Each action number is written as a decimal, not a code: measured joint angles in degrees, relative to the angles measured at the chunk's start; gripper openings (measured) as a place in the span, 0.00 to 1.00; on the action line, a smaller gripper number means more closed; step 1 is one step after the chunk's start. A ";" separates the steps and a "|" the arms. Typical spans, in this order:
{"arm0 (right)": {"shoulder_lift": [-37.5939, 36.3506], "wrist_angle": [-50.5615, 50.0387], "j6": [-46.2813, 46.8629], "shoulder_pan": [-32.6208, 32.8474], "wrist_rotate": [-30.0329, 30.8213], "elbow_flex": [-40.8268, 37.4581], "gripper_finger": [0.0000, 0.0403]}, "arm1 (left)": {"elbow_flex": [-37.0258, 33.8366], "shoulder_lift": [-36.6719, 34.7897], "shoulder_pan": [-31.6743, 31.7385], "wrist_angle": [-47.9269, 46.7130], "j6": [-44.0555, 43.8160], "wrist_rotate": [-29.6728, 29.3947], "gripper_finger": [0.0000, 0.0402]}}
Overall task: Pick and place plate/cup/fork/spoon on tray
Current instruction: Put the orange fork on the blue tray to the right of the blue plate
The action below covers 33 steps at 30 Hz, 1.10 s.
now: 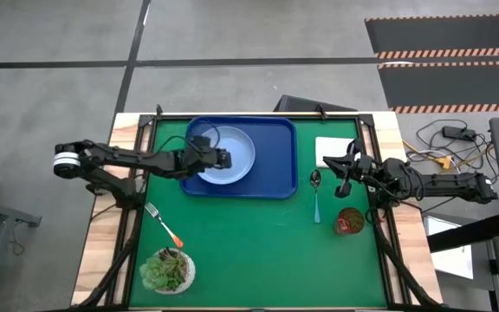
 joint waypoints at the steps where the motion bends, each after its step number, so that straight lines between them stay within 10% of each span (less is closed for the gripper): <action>1: 0.00 -0.21 0.02 0.00 0.00 0.00 0.02 | 0.66 0.41 -1.01 -0.04 -0.02 0.51 0.19; 9: 0.00 -0.52 0.30 0.00 0.00 0.00 0.02 | 10.74 0.92 -10.73 -8.30 -2.13 7.34 0.19; 19: 0.00 -0.83 0.46 0.00 0.00 0.00 0.02 | 24.59 3.67 -23.99 -61.41 -36.43 17.70 0.19; 33: 0.00 -0.89 0.46 0.00 -0.02 0.00 0.02 | 15.86 4.98 -31.74 -66.64 -56.78 31.00 0.19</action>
